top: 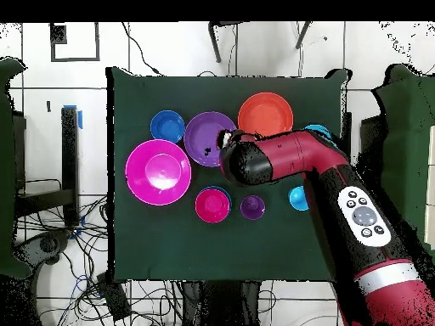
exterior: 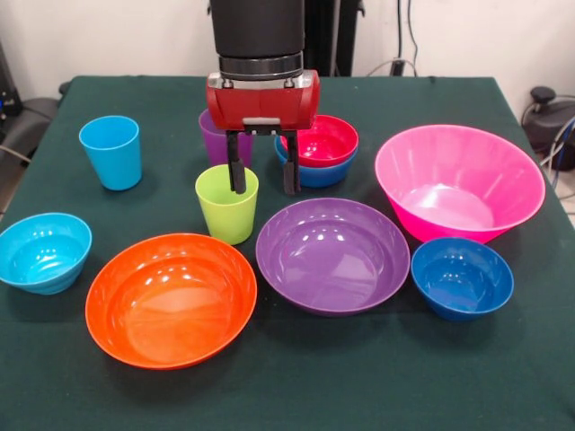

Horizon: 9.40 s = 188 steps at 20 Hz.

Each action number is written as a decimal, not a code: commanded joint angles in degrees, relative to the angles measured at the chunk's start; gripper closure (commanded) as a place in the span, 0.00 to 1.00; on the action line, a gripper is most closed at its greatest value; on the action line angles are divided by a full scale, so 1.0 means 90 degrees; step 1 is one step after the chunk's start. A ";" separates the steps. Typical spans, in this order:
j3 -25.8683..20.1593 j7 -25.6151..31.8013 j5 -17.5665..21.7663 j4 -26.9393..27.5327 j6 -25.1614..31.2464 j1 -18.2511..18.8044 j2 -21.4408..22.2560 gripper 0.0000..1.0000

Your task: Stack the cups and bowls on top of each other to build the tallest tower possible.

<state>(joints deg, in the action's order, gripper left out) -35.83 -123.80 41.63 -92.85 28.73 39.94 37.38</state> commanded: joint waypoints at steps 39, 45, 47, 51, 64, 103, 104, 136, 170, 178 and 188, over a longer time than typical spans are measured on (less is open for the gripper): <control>-0.0144 0.1736 0.0717 0.0343 0.0160 -0.0026 -0.0209 1.00; -0.0144 0.1693 0.0718 0.0356 0.0109 -0.0024 -0.0210 1.00; -0.0132 0.1664 0.0734 0.0370 0.0079 -0.0033 -0.0220 1.00; -0.0154 0.1688 0.0702 0.0374 0.0114 -0.0023 -0.0184 1.00; -0.0331 0.1732 0.0398 0.0017 0.0352 0.0110 0.0285 1.00; -0.0016 0.1103 0.1115 0.0246 -0.0309 -0.0130 -0.0070 0.00; 0.0019 0.1034 0.1195 0.0260 -0.0355 -0.0164 -0.0083 0.00; 0.0207 0.0725 0.1666 0.0412 -0.0691 -0.0233 -0.0306 0.00; -0.0162 0.1359 -0.0002 -0.0600 0.0924 0.0088 0.1030 0.00; 0.0053 0.0998 0.0507 -0.0540 0.0268 -0.0070 0.0381 0.00; 0.0351 0.0414 0.0782 -0.0445 -0.0169 -0.0312 0.0033 0.00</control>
<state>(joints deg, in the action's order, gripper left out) -35.73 -123.80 43.46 -93.78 30.37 39.62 41.96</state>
